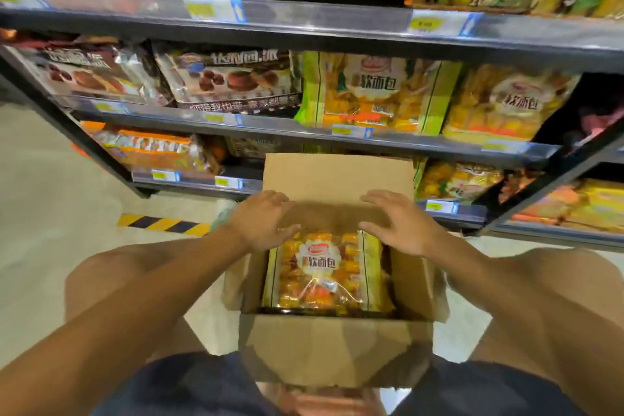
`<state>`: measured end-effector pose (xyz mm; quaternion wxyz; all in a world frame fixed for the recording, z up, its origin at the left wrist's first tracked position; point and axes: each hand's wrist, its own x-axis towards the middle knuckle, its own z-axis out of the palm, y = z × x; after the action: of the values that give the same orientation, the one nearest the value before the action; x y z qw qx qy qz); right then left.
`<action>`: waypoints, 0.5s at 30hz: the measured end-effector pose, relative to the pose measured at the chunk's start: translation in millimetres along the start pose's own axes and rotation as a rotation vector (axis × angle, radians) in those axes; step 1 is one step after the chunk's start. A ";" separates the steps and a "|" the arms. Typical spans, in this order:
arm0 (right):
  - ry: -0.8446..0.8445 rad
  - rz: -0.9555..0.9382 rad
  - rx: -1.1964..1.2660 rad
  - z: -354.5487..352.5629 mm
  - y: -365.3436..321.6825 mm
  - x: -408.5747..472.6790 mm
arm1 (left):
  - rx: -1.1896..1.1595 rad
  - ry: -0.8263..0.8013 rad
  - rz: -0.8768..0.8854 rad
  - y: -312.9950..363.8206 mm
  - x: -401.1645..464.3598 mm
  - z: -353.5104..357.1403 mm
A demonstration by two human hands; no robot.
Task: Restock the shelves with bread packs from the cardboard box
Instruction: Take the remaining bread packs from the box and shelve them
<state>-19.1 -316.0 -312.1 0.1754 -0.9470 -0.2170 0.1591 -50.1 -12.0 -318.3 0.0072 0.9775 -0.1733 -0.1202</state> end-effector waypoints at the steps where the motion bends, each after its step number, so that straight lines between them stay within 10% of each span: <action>1: -0.042 0.042 -0.004 11.3 6.3 -0.7 | 0.000 -0.060 -0.038 0.3 -2.2 11.6; 15: -0.471 0.514 0.260 106.9 68.4 22.8 | -0.245 -0.525 -0.368 16.7 31.7 120.0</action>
<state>-15.7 -335.0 -439.6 0.1938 -0.8778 0.0154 0.4377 -55.3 -35.1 -441.3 0.0580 0.9199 0.0256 -0.3870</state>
